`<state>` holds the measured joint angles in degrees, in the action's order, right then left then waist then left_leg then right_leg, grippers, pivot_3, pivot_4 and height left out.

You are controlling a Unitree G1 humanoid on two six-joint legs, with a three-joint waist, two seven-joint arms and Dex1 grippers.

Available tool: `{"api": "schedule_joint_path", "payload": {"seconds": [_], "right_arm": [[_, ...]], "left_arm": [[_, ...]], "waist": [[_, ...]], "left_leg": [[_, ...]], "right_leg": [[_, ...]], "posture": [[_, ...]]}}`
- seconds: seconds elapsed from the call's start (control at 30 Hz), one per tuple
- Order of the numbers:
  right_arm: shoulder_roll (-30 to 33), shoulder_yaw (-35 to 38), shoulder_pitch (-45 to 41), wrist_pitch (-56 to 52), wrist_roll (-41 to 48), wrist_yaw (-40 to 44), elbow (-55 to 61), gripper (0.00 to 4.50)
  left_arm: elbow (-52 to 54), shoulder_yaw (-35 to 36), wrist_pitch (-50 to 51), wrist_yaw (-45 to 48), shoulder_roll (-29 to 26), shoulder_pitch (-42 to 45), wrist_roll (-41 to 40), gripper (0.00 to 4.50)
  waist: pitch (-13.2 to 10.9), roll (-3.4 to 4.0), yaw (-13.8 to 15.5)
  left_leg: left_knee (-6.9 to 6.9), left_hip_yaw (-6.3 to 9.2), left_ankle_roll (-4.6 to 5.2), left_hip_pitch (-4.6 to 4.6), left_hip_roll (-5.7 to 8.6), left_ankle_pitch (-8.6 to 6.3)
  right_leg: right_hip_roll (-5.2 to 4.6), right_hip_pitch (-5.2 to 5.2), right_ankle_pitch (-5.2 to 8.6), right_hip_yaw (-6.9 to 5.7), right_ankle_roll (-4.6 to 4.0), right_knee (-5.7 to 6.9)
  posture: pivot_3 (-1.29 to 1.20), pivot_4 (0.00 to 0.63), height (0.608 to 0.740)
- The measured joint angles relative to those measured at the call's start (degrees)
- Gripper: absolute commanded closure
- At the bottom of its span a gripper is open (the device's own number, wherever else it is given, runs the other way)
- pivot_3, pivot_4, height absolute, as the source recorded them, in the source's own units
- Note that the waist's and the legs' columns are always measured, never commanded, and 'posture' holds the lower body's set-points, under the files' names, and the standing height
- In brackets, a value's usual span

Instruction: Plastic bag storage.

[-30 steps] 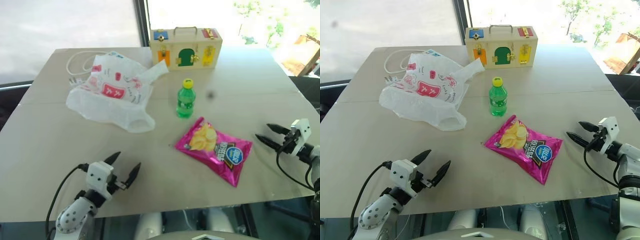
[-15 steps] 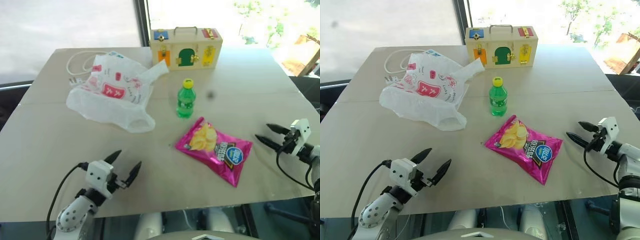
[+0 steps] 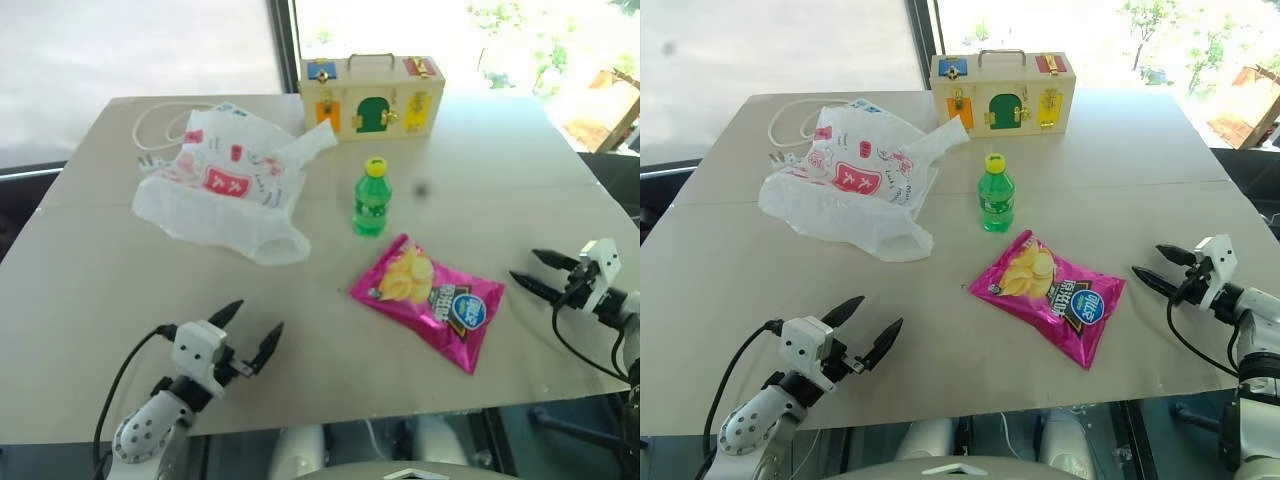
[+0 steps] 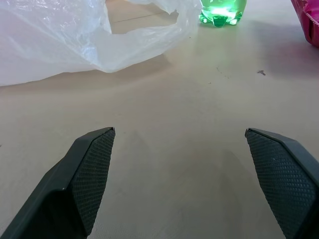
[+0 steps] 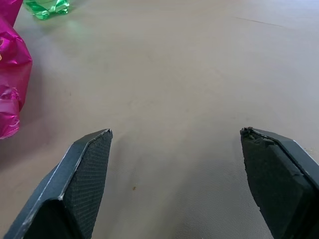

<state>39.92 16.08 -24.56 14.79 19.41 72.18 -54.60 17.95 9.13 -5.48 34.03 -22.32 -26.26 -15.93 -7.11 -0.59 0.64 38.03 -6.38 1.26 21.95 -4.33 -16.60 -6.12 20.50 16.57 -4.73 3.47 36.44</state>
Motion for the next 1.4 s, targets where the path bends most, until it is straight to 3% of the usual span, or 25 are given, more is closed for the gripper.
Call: {"api": "schedule_joint_path", "payload": {"seconds": [0.17,0.3,0.43,0.63,1.03,1.4], "right_arm": [[-0.51,0.01,0.06,-5.66,1.83,0.54,6.06,0.36],[-0.4,-0.21,2.44,-20.68,9.26,1.99,24.57,0.36],[0.5,-2.05,7.34,-34.44,15.71,2.41,40.88,0.36],[-2.02,-5.07,9.97,-45.51,22.97,-0.86,58.05,0.36],[-3.28,-6.19,11.34,-48.15,25.33,-2.87,63.02,0.36],[-3.47,-6.08,13.13,-45.8,24.81,-2.85,62.81,0.36]], "left_arm": [[5.27,-0.05,5.72,-1.35,-1.13,-0.74,-1.49,0.09],[17.11,0.12,14.42,-4.55,-1.8,0.78,-6.61,0.09],[21.73,0.15,19.39,-8.91,0.06,4.25,-10.15,0.09],[21.15,-5.02,25.86,-22.29,3.39,17.93,2.7,0.09],[6.85,-15.46,27.55,-26.46,3.76,33.46,19.19,0.09],[7.22,-15.28,37.22,-29.36,8.77,31.58,21.15,0.09]], "waist": [[-0.06,0.02,-0.08],[-0.09,0.04,0.24],[-0.1,0.05,0.3],[-0.11,0.0,0.26],[-0.19,-0.13,0.34],[-0.22,-0.18,0.29]], "left_leg": [[0.04,0.01,0.0,0.03,-0.03,0.0],[0.09,0.19,0.0,0.1,-0.07,0.0],[0.13,0.43,0.01,0.18,-0.01,-0.01],[0.28,0.56,0.01,0.17,0.03,-0.01],[0.31,0.46,0.0,0.5,0.09,0.01],[0.35,0.55,-0.01,0.55,0.08,0.01]], "right_leg": [[0.0,0.05,0.0,0.04,0.0,0.05],[0.0,0.08,0.0,-0.01,0.01,0.12],[-0.01,0.07,-0.01,-0.06,0.0,0.08],[0.04,0.04,-0.01,-0.07,0.01,0.23],[0.06,0.26,-0.01,-0.2,0.02,0.18],[0.07,0.27,-0.01,-0.29,0.03,0.19]], "posture": [[0.0,0.15,0.74],[0.0,0.15,0.74],[0.0,0.15,0.74],[0.0,0.15,0.74],[0.0,0.15,0.74],[0.0,0.15,0.74]]}}
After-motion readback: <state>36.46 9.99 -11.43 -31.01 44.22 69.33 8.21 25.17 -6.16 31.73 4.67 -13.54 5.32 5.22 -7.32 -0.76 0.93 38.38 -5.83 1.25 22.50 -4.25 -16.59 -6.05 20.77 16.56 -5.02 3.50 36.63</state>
